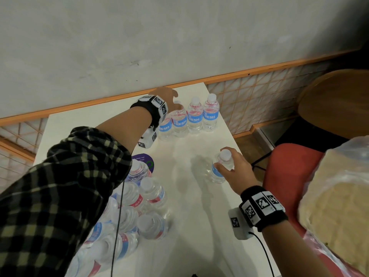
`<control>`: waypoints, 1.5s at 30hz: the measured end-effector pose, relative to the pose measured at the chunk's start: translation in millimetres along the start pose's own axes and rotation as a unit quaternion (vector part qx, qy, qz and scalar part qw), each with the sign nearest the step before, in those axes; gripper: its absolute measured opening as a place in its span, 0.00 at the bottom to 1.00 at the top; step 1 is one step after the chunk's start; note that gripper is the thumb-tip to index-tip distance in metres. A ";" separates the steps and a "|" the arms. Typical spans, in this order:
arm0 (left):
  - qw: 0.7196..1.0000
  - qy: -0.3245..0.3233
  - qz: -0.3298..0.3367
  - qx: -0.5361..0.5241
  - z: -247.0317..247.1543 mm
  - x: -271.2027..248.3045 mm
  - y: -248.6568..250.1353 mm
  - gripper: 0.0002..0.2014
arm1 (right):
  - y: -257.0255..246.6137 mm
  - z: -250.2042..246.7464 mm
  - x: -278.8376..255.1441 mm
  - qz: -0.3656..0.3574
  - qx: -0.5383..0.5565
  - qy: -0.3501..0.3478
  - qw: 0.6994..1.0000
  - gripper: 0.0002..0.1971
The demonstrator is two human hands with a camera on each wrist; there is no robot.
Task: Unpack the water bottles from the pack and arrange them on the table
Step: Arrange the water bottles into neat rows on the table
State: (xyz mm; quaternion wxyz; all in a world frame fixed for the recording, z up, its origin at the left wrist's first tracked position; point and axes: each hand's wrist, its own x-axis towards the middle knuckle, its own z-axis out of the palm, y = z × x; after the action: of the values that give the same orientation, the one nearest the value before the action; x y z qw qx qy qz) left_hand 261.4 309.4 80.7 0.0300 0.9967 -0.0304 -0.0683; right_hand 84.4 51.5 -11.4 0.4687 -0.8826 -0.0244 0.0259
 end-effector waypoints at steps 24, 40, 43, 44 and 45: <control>0.977 -0.161 -0.076 0.114 -4.2 13.1 -29.2 0.11 | -1.8 -0.5 0.0 0.001 -0.007 -0.005 1.000 0.22; 0.987 -0.107 -0.014 0.121 -1.3 3.3 -30.8 0.10 | -3.1 -0.1 -0.6 0.006 -0.004 -0.001 1.000 0.21; 0.988 -0.097 -0.023 0.118 1.3 1.6 -36.1 0.29 | -3.3 -0.7 -1.0 0.004 0.001 -0.003 1.000 0.21; 0.988 -0.091 -0.025 0.123 -0.3 -0.8 -36.8 0.33 | -3.7 -1.2 -1.3 0.004 0.002 -0.005 1.000 0.21; 0.989 -0.083 -0.025 0.117 -3.8 -5.1 -35.8 0.34 | -4.1 -1.9 -1.4 0.004 0.003 -0.006 1.000 0.21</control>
State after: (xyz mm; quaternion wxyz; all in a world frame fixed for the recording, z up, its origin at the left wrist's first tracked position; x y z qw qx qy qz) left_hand 258.9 345.5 82.9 -0.0912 0.9848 -0.0153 -0.1471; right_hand 83.0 52.2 -6.9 0.4712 -0.8811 -0.0241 0.0333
